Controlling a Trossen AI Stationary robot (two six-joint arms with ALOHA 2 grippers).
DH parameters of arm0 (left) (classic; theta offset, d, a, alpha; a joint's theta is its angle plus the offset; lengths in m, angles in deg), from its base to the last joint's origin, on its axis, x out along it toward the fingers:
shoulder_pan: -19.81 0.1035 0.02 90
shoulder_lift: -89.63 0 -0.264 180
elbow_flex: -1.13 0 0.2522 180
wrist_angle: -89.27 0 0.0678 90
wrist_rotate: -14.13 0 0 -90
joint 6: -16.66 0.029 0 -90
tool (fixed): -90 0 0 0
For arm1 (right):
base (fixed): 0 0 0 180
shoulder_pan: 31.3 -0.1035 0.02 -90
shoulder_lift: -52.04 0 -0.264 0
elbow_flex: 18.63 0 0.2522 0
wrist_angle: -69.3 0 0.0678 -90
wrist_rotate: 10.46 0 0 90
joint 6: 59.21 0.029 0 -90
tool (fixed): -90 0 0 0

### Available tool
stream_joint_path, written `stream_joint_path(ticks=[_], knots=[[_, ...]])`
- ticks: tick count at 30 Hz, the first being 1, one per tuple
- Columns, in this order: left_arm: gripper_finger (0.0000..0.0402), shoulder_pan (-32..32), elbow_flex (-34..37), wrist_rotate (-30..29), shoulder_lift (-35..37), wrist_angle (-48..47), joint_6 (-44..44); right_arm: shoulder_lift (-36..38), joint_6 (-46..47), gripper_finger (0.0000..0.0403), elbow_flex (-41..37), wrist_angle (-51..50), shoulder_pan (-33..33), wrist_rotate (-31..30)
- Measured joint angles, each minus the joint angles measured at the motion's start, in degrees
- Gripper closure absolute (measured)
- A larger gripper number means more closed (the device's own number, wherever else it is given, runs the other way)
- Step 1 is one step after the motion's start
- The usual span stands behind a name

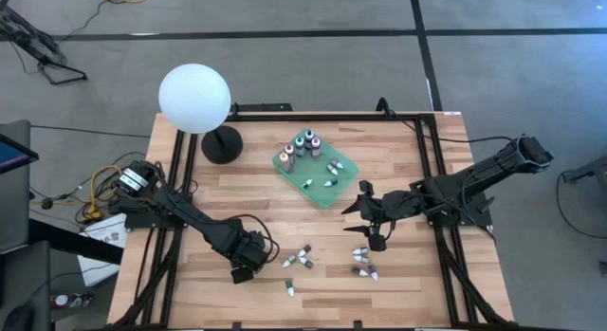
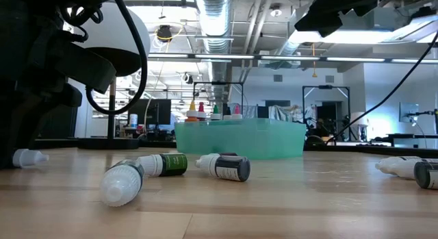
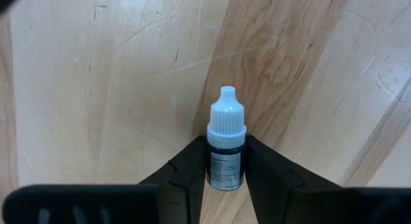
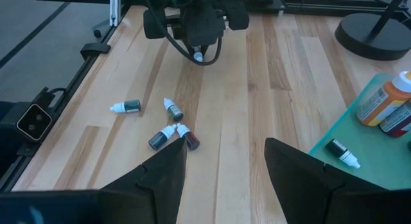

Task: Pick & Place food coloring
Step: Put the small brown food coloring bottle into the green bin

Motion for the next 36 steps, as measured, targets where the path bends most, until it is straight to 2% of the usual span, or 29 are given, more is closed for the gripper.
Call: stream_joint_path(ticks=[6, 14, 24, 31, 36], knots=[[0.0312, 0.0, -0.2, 0.1, 0.0, -0.2, 0.0, 0.0, 0.0, 0.0198, 0.0, 0.0, 0.0, 0.0], [0.0313, 0.0, -4.2, -0.8, -0.7, -2.7, 3.1, 0.0, 0.0, 0.0198, 0.0, 0.0, 0.0, 0.0], [0.0328, 0.5, -7.7, -6.1, -0.6, -2.5, 6.2, 0.0, 0.0, 0.0198, 0.0, -0.2, 0.0, 0.0], [0.0325, 2.8, -11.8, -10.8, -0.5, -2.8, 11.9, 0.0, 0.0, 0.0198, 0.0, -0.2, 0.0, 0.0], [0.0325, 5.1, -17.1, -18.0, -0.5, -3.2, 19.3, 0.0, 0.0, 0.0198, 0.0, -0.2, 0.0, 0.0]])
